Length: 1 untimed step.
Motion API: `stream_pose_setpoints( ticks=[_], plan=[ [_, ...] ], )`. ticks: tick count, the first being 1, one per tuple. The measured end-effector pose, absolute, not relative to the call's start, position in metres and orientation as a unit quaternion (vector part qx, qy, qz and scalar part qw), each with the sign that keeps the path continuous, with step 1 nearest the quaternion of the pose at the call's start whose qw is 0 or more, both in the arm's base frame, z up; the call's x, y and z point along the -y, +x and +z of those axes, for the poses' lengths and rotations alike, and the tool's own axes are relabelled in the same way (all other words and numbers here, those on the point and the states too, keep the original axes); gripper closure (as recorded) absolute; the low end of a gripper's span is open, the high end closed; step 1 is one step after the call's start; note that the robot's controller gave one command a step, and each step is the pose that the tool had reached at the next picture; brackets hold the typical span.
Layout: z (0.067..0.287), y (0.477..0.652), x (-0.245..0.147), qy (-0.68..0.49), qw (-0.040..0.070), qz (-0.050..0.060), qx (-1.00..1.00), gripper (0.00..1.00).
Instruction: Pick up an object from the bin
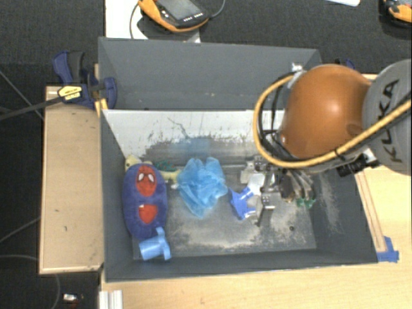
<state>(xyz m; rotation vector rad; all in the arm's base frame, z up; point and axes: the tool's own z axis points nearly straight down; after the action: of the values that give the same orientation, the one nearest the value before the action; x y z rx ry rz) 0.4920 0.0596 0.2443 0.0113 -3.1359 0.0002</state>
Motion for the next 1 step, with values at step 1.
stream_pose_setpoints(
  ticks=[1],
  plan=[
    [0.2485,0.4934,-0.0591,0.002,-0.001,0.0,1.0,0.0]
  ],
)
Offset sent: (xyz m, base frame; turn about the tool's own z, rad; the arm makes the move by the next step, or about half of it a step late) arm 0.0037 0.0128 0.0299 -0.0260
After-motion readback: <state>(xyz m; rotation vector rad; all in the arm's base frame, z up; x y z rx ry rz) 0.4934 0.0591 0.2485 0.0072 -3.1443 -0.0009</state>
